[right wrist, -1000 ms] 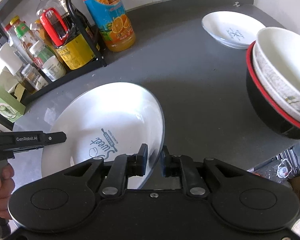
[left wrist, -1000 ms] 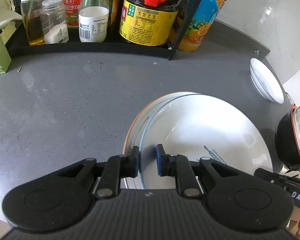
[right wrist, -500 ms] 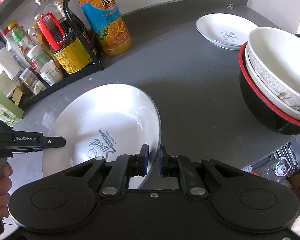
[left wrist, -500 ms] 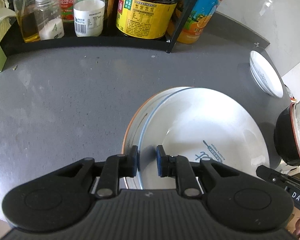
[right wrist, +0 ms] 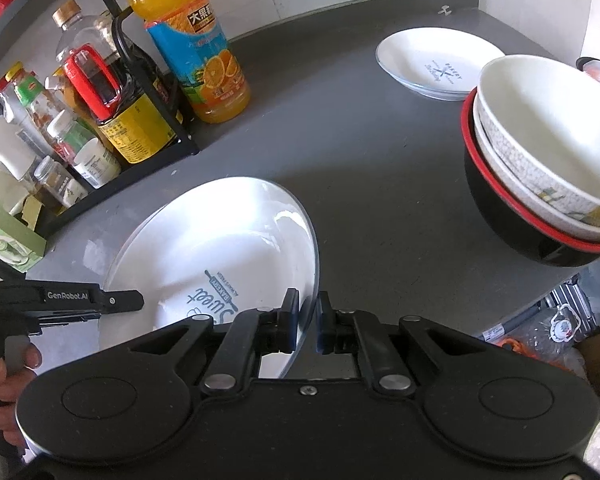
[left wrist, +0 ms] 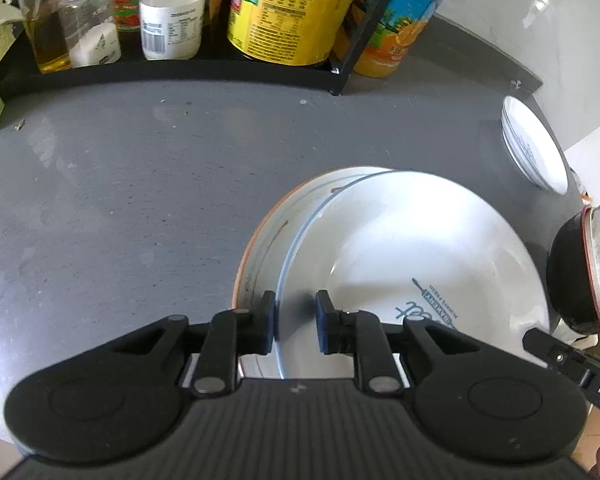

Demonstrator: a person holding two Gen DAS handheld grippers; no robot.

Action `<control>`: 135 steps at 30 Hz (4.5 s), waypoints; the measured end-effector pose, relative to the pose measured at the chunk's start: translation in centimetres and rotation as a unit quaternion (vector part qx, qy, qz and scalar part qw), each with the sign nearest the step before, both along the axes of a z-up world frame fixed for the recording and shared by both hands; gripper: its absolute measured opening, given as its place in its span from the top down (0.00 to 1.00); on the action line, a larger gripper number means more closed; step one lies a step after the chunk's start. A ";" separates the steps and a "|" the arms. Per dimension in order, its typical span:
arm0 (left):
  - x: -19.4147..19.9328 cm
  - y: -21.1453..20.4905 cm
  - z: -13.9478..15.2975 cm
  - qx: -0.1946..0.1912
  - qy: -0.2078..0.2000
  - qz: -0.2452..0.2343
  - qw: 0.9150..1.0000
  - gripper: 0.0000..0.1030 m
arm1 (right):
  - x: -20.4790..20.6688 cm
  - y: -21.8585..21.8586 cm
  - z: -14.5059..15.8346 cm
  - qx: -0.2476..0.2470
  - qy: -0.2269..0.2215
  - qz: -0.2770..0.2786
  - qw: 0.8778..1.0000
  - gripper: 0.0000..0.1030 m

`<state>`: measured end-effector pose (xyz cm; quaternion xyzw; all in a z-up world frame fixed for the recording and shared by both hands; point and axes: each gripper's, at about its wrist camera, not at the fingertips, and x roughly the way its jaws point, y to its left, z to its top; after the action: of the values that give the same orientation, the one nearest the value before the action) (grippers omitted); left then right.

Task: Organize plates and bowls
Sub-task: 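Carry the 'Sweet' plate with both tools and lower it onto the larger white plate, then open both tools and lift them off the plate stack, then move both tools toward the white plate printed 'BAKERY', then close both tools on the rim of the 'BAKERY' plate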

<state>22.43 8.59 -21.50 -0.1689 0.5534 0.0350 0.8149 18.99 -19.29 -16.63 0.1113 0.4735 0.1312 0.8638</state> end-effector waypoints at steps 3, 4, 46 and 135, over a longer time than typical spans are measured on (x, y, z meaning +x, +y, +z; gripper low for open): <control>0.3 -0.3 0.1 0.006 0.003 -0.007 1.000 0.75 | -0.1 -0.2 -0.1 0.002 0.001 -0.005 1.000 0.94; 0.4 -0.3 0.2 0.008 0.002 -0.008 1.000 0.72 | 0.0 -0.2 -0.1 0.004 0.000 -0.006 1.000 0.94; 3.7 -2.4 7.4 0.062 -0.055 -0.022 0.996 0.30 | 0.8 -5.8 4.9 0.049 -0.052 -0.067 0.995 0.47; 28.5 -24.1 2.3 -0.008 -0.030 -0.010 0.999 0.88 | 30.0 -23.7 -2.1 0.081 0.028 0.082 0.993 0.90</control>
<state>50.92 -15.54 -19.23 -0.1707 0.5308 0.0178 0.8300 48.94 -42.96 -18.77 0.1448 0.4929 0.2366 0.8247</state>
